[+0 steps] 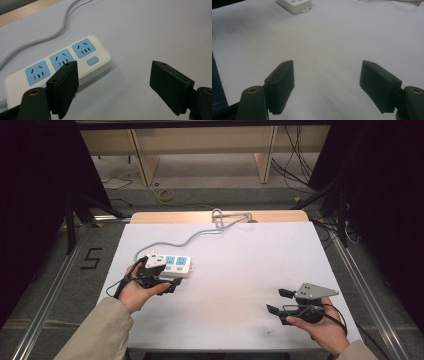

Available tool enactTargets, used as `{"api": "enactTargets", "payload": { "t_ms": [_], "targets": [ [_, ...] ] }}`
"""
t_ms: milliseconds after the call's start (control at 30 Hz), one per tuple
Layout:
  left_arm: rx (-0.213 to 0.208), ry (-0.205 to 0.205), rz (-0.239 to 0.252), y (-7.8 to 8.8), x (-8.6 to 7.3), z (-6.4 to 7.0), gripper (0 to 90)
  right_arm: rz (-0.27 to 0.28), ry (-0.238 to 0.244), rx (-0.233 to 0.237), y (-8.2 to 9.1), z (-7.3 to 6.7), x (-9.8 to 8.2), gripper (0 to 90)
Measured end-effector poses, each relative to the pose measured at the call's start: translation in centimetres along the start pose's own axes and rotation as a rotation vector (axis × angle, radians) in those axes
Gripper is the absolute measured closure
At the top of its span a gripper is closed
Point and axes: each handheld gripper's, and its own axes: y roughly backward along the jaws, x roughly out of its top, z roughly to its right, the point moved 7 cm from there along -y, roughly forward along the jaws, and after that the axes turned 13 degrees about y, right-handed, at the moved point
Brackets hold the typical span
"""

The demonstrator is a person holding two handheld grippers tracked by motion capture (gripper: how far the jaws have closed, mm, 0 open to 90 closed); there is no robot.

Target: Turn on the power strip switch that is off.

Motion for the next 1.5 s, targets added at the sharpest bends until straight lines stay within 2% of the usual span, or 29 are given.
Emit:
{"api": "enactTargets", "payload": {
  "t_ms": [300, 533, 967, 1500],
  "targets": [
    [-0.001, -0.019, 0.029, 0.6, -1.2, 0.1, 21.8, -0.001, 0.003, 0.0, 0.0, 0.0, 0.0, 28.0],
    [-0.001, -0.05, 0.029, 1.3, -2.7, 0.0, 20.8, 0.0, 0.004, 0.0, 0.0, 0.0, 0.0, 28.0],
    [0.028, -0.042, 0.029, 2.6, -4.9, -1.1, 20.1, -0.003, 0.003, 0.002, 0.0, 0.0, 0.0, 27.9],
    [0.041, -0.071, 0.014, 2.3, -5.3, -0.9, 20.1, -0.002, 0.005, 0.003, 0.0, 0.0, 0.0, 27.9]
  ]
}}
